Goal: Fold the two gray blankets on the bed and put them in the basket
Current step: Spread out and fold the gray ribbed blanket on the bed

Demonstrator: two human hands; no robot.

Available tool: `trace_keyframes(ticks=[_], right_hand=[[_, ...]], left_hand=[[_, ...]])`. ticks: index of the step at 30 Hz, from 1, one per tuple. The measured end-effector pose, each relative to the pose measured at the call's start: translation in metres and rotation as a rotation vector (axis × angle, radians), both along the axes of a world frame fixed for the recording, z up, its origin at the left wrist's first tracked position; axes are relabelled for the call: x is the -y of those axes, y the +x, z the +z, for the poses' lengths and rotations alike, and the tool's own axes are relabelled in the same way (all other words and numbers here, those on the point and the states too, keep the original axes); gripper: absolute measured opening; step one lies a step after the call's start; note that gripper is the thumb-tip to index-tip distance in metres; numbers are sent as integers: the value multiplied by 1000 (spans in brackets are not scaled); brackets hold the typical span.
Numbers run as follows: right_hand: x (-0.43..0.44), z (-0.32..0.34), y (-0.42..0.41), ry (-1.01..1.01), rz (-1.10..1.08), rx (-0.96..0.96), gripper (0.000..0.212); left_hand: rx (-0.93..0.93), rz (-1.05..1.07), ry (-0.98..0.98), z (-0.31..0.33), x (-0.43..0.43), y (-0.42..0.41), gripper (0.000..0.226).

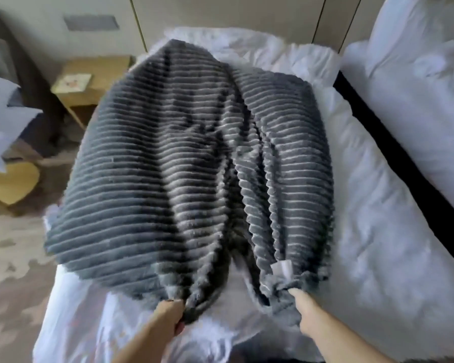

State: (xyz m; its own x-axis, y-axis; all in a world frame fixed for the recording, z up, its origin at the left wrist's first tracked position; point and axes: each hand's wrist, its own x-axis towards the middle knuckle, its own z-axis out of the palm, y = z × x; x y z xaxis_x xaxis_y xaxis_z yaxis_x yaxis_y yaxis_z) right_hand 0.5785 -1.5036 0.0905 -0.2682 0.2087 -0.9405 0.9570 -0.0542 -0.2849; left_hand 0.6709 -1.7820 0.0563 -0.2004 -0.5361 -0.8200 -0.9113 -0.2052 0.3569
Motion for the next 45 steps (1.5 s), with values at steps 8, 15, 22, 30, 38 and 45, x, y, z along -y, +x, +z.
trace_keyframes(ticks=[8,15,22,30,38,45], right_hand=[[-2,40,3,136,-152,-296,42],[41,146,-33,2,194,-973,35],[94,190,-13,81,926,-1231,10],[63,196,-7,247,762,-1198,17],[39,194,-11,317,499,-1155,38],[38,192,-19,110,303,-989,11]], left_hand=[[-341,-72,-220,66,-8,4,36],[-857,-74,-381,182,-21,-35,76],[-1192,-314,-122,239,-60,-56,76],[-981,438,288,196,-1,-74,68],[-1103,669,16,207,62,-79,78],[-848,385,-363,230,61,-82,66]])
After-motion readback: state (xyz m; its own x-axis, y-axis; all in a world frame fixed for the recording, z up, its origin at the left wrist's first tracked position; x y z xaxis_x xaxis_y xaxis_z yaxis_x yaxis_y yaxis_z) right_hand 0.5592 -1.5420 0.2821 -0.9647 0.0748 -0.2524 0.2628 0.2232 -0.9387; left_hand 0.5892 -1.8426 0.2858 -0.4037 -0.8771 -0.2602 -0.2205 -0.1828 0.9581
